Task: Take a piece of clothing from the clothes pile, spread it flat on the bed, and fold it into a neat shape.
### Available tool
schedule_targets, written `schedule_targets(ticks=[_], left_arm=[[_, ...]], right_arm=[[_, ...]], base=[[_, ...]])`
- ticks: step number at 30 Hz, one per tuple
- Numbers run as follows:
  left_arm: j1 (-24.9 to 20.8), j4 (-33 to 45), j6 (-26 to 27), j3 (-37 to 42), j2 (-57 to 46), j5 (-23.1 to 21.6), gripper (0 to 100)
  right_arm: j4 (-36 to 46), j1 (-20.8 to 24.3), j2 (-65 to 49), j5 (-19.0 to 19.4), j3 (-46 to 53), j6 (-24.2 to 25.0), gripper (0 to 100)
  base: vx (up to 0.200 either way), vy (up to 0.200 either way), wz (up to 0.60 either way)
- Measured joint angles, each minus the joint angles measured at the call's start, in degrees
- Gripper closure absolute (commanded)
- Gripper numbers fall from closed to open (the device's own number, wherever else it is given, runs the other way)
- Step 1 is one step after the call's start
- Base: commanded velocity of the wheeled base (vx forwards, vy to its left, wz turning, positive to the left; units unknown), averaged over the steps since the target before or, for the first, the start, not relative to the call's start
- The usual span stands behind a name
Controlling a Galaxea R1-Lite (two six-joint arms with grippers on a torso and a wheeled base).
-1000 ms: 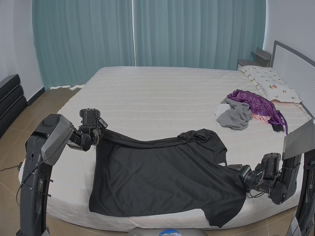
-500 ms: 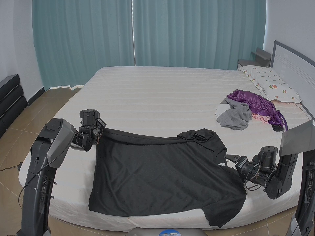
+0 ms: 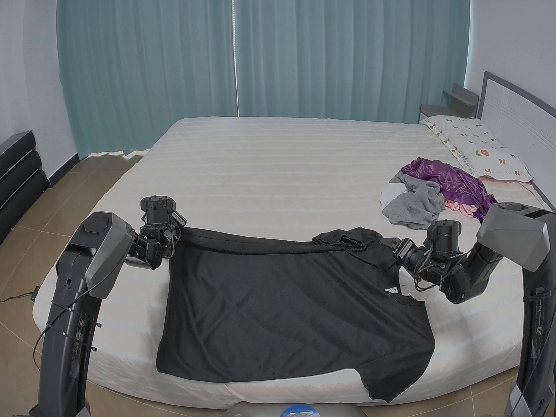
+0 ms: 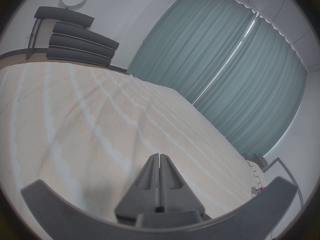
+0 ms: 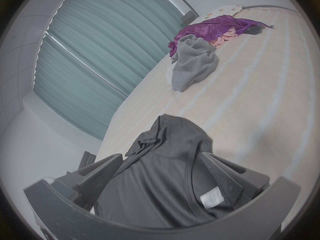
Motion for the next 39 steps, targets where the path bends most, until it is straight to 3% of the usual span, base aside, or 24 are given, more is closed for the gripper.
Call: schedule_targets(ticks=[8,17,28,39], left_arm=[[0.72,-1.34,-0.11,-0.5,0.07,0.22,100],[2.82,-1.89,-0.17,-2.8,0.1,0.5,100],[3.73,-1.58,-0.11,-3.91,0.73,0.39,100],[3.41,0.27,-0.22,-3.04,0.82,0.3,100]], right_arm=[[12.53,-0.68,7.05,-2.28,-18.94,-4.74,0],[18.58,-1.51,14.49,-2.88,-33.19,-8.96,0],[19.43,0.22,20.5,-2.28,-41.51,-12.84,0],[19.59,-0.72,22.08,-2.46,-43.8,-13.42,0]], base=[[0.0,0.0,0.0],[0.0,0.0,0.0],[0.0,0.0,0.0],[0.0,0.0,0.0]])
